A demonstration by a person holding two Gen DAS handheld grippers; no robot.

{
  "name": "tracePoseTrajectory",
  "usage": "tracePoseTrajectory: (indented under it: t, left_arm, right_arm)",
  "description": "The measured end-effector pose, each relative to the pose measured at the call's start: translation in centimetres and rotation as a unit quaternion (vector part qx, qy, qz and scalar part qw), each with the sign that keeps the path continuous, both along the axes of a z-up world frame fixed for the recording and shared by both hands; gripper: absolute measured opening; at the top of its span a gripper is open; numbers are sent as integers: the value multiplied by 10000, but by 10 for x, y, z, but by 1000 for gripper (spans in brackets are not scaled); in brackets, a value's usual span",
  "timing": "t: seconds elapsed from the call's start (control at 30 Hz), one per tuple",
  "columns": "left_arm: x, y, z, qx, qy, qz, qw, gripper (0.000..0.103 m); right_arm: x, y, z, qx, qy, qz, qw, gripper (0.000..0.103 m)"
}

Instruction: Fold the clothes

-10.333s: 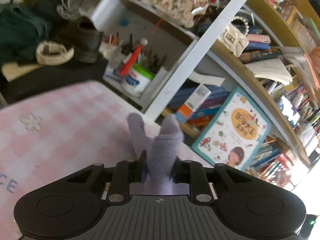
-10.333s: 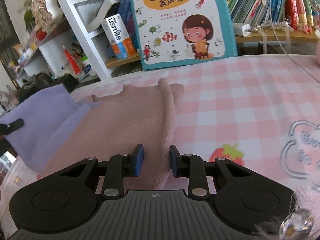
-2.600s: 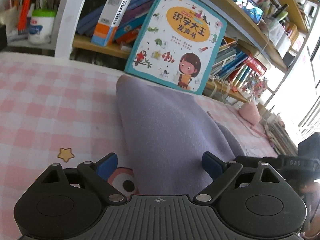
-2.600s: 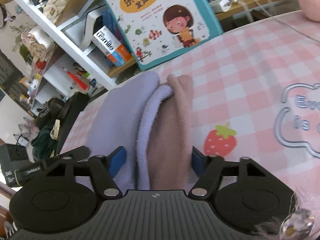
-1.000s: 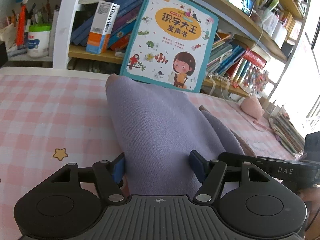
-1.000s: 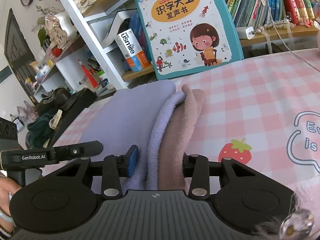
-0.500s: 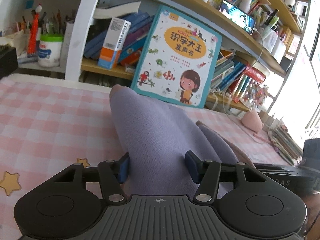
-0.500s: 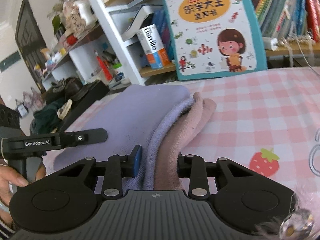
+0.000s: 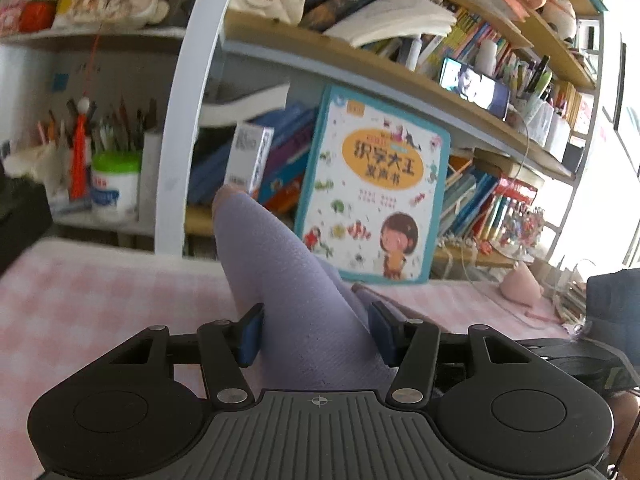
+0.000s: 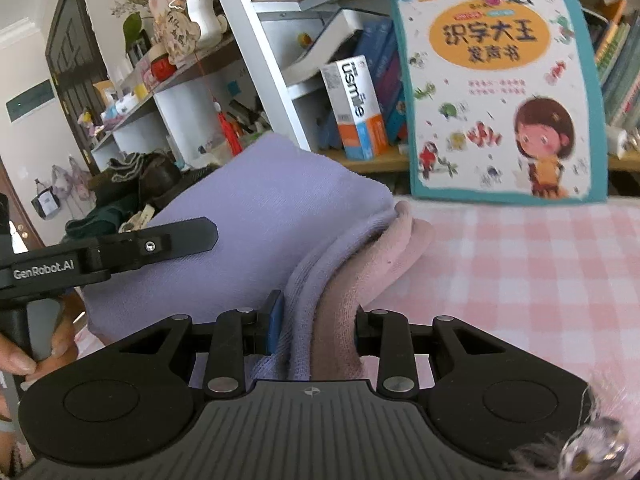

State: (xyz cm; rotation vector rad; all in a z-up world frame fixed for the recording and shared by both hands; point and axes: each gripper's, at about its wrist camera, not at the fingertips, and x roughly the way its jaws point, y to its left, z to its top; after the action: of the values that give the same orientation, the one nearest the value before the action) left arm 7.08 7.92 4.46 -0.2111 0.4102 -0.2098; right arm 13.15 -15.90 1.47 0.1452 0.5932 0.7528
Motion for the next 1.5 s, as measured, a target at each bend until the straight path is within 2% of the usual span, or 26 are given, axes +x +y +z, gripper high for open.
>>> tracePoseTrajectory:
  t: [0.23,0.53,0.73,0.97,1.17,1.27,1.37,1.4,1.5]
  left_arm:
    - [30,22,9,-378,-133,15,9992,51]
    - [60,44,-1,-708,-157,114,9973,50]
    - [75,55,-7,-645,-190,266,9974,49]
    - [94,66,-23,-786,-52,388,9961,48]
    - [100,72,-40,-831,71,491,9953,48]
    - [99,78,-43,-991,103,519,9937,48]
    - [99,82,-46,-1140,149,565,9918,51]
    - [100,83,-47,-1159,180,582,9914,55]
    - [100,83,-51,-1149,302,653,9908,56]
  right_arm:
    - [29,20,11,11,-234,-90,9997,28]
    - [58,35,14,-95,-406,-155,9990,28]
    - [76,48,5,21,-301,-195,9994,28]
    - [99,57,-9,167,-77,-292,9994,28]
    - [106,65,-25,8,91,-282,9996,28]
    - [106,63,-26,58,160,-318,9994,29]
    - [105,63,-28,15,230,-349,9991,33]
    - [105,63,-28,7,279,-365,9989,34]
    - [104,62,-28,68,461,-416,9980,34]
